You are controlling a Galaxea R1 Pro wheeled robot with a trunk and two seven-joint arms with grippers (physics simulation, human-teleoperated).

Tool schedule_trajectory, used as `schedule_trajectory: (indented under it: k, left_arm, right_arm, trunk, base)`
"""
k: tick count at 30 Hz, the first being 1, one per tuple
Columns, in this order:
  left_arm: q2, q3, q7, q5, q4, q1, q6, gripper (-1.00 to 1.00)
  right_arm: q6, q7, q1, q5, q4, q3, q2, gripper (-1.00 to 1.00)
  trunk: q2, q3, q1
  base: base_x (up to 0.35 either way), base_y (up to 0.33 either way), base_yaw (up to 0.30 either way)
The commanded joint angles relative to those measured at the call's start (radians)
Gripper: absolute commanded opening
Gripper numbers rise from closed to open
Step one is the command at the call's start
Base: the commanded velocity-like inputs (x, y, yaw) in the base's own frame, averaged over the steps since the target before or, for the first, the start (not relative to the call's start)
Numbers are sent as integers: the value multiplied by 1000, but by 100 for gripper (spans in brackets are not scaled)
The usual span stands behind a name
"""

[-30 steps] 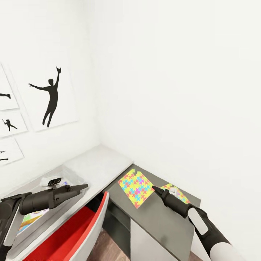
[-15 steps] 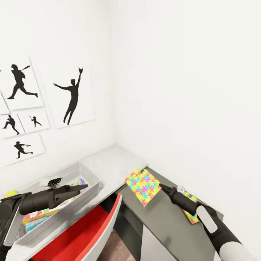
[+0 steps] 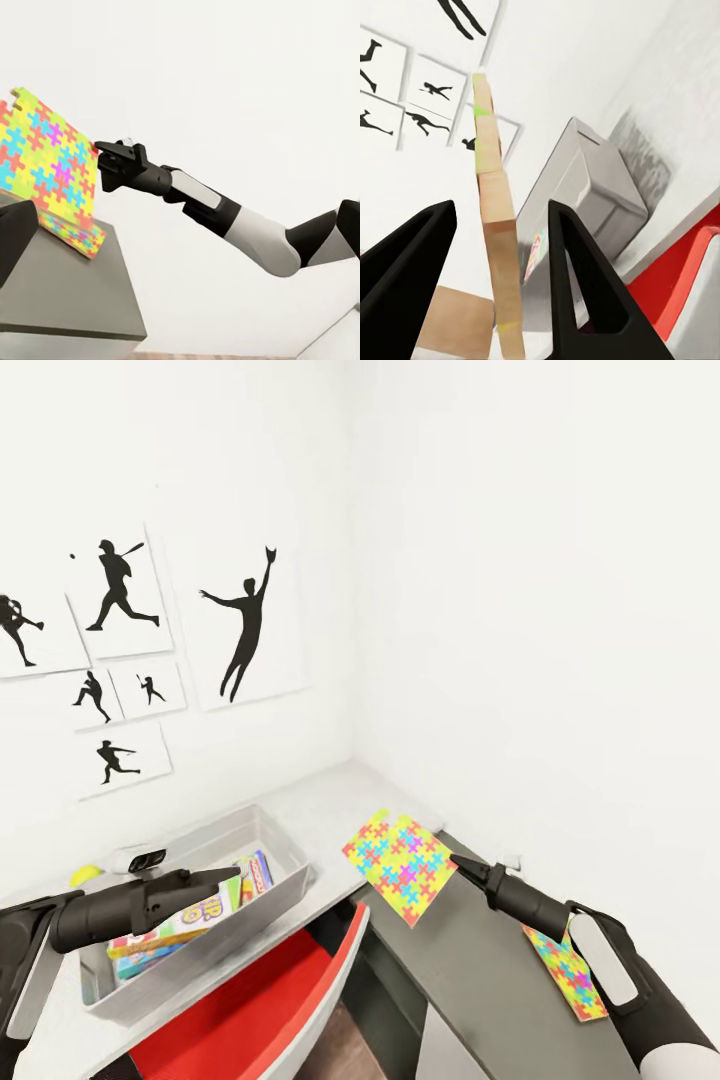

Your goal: Put all the toys in the child's room - the three board games (two on the bed and one on the table), the two jigsaw puzzles on the table, and the tennis ball on the table - inside the toy box on the table in the child's room.

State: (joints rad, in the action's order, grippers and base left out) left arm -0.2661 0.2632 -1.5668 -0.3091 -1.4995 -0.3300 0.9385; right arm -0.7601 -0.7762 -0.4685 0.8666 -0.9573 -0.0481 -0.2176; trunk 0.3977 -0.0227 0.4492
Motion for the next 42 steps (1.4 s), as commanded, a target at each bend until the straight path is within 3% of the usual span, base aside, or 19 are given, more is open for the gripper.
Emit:
schedule_trajectory:
  k: [1, 29, 42]
  left_arm:
    - [0, 0, -4, 1, 0, -1, 10, 100]
    - [-1, 1, -4, 1, 0, 0, 10, 100]
    - [0, 28, -4, 1, 0, 2, 9, 100]
  right_arm:
    - [-6, -1, 0, 3, -1, -1, 0, -100]
    - [2, -1, 2, 2, -3, -3, 3, -100]
    - [4, -2, 2, 2, -2, -3, 4, -100]
  trunk:
    - [2, -2, 1]
    - [2, -1, 1]
    - [2, 4, 1]
  base:
    - [84, 0, 199]
    - [74, 0, 112]
    - [3, 0, 118]
